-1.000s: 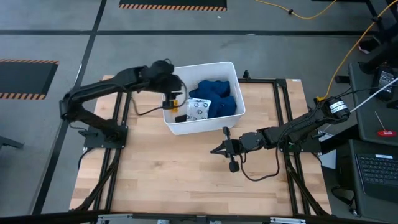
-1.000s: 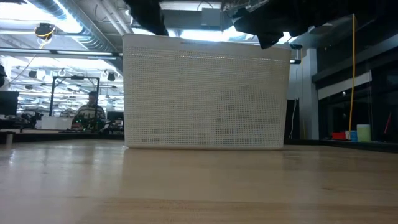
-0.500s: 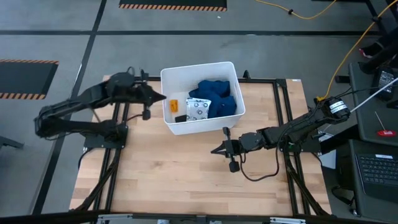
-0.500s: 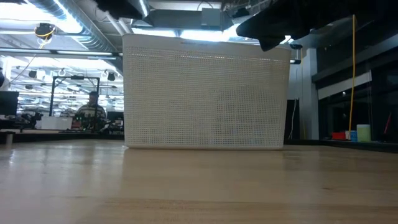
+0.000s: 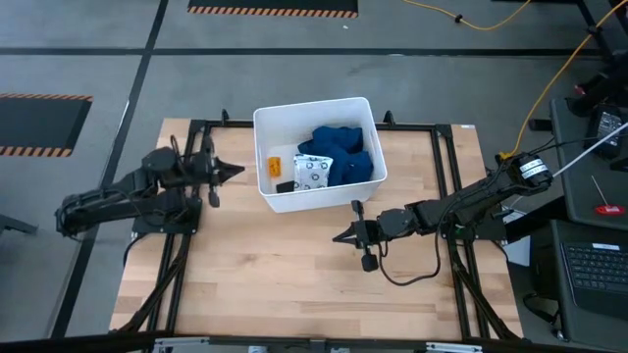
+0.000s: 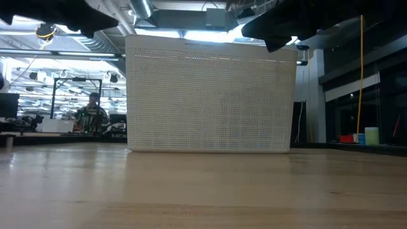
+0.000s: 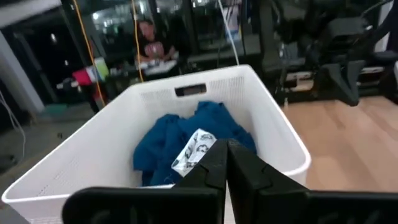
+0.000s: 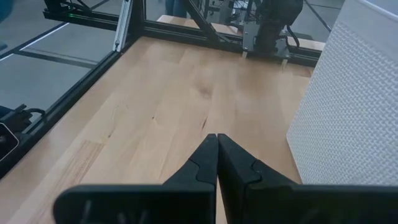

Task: Pick & place medical supplies in basket/bin
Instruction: Return to Home Position

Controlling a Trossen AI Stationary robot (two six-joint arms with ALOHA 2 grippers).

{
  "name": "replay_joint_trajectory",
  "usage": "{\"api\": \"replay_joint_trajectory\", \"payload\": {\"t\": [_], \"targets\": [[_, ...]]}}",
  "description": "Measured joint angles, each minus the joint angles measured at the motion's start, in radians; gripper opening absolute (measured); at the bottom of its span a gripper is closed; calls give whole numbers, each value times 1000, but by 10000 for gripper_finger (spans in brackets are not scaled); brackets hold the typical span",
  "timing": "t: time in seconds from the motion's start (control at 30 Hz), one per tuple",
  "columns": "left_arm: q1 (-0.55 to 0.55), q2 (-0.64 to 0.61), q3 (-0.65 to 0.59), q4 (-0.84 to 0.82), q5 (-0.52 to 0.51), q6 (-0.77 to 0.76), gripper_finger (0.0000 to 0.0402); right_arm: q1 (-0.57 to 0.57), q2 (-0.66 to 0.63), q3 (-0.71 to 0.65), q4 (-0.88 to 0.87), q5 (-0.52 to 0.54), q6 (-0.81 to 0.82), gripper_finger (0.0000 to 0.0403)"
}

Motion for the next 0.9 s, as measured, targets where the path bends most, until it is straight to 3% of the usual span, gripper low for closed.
{"api": "replay_joint_trajectory", "payload": {"t": [0.33,0.6,0.9], "targets": [[-26,-301,-165,41,4,-29,2,0,0,0,1,1,-1,8],[-57,-304,-243,118,7,-43,2,0,0,0,18,1,-5,8],[-99,-305,-373,343,50,-51,1,-22,0,0,22,1,8,8]]}}
